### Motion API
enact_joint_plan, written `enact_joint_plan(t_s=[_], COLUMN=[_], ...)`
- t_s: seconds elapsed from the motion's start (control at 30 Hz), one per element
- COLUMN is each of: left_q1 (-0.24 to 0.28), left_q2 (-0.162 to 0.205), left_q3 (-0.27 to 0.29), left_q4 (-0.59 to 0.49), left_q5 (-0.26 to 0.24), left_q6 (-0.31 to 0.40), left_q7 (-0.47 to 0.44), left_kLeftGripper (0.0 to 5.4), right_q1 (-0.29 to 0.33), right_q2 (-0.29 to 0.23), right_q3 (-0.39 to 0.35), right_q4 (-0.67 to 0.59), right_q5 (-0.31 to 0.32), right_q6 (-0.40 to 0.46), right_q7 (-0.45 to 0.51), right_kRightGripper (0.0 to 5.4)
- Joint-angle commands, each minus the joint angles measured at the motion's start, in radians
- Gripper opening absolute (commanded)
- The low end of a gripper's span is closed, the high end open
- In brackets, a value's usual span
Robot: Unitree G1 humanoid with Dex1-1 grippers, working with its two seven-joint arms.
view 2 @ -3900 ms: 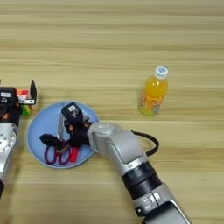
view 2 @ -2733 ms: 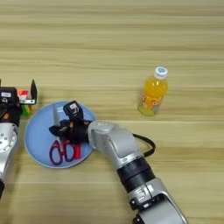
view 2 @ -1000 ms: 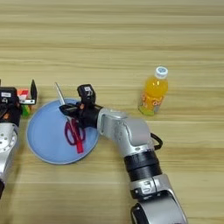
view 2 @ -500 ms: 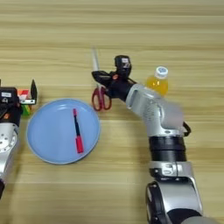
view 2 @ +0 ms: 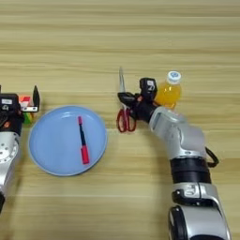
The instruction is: Move the objects on the table
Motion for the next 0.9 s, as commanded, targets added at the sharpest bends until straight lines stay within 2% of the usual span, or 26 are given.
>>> enact_joint_plan(t_s=[0.03, 0.53, 0.77, 0.9], left_q1=[-0.008, -0.008, -0.008, -0.009], left_q2=[-0.004, -0.004, -0.005, -0.005], left_q3=[-0.005, -0.005, -0.005, -0.005], left_q4=[0.003, 0.001, 0.000, 0.001], left_q5=[0.011, 0.010, 0.010, 0.010], left_q6=[0.000, 0.001, 0.002, 0.002], left_q7=[0.006, 0.007, 0.008, 0.008], left_kLeftGripper=[5.40, 5.40, 5.40, 5.40], right_q1=[0.010, 0.002, 0.003, 0.002], right_q2=[-0.005, -0.007, -0.012, -0.007], right_q3=[0.027, 0.062, 0.087, 0.085], right_q4=[0.043, 0.146, 0.160, 0.166], right_q5=[-0.028, -0.061, -0.093, -0.102], right_q6=[-0.012, -0.075, -0.128, -0.130], right_q7=[0.000, -0.014, -0.011, -0.008], right_kRightGripper=[0.19, 0.19, 1.18, 1.53])
